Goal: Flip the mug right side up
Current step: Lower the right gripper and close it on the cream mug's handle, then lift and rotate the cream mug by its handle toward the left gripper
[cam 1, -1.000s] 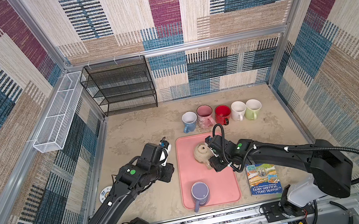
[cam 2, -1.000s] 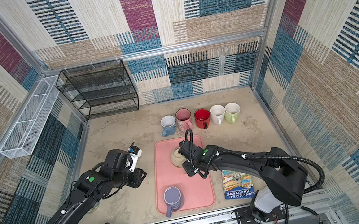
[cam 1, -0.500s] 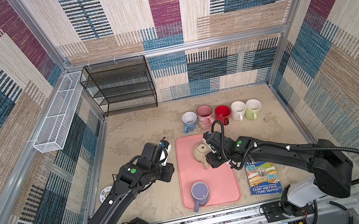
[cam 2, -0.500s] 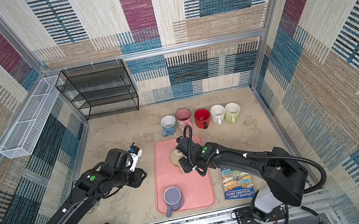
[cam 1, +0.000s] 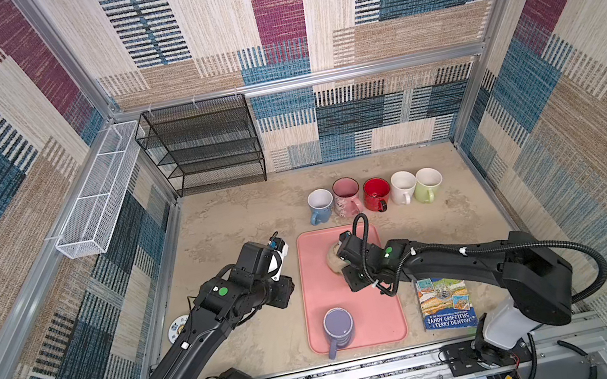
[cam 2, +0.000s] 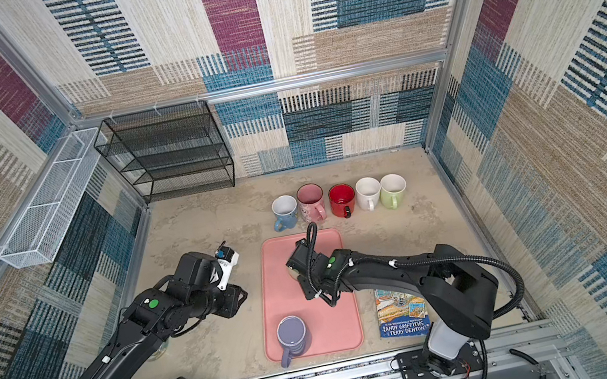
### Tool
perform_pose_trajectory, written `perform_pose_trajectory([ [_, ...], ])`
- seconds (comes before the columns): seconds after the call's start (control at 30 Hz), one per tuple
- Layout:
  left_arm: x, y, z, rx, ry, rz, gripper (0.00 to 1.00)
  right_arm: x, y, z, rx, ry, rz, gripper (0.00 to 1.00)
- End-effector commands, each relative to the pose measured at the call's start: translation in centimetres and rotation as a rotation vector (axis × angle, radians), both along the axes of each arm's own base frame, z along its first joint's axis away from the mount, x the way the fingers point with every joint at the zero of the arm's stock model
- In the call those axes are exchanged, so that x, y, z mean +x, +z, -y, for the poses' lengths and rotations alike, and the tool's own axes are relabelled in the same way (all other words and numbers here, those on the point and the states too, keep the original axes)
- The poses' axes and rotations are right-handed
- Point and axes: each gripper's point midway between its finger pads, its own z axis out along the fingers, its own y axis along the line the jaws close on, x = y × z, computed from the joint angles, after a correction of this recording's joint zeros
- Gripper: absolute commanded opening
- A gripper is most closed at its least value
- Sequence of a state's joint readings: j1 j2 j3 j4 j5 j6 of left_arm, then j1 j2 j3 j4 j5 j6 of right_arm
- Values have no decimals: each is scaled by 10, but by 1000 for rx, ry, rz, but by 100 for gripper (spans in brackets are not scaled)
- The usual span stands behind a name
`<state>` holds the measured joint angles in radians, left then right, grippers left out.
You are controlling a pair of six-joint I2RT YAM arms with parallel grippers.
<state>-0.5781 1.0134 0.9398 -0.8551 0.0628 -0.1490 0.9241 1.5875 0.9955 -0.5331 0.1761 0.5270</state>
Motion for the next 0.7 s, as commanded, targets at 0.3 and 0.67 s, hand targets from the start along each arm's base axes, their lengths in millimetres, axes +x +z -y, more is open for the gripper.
perform_pose_trajectory([
  [0.3,1,3,4,-18,-22,18,43,8,-7,11,-75,-8,3,36],
  [0.67,0,3,3,-18,-22,17,43,24,-4,9,-65,-16,24,35],
])
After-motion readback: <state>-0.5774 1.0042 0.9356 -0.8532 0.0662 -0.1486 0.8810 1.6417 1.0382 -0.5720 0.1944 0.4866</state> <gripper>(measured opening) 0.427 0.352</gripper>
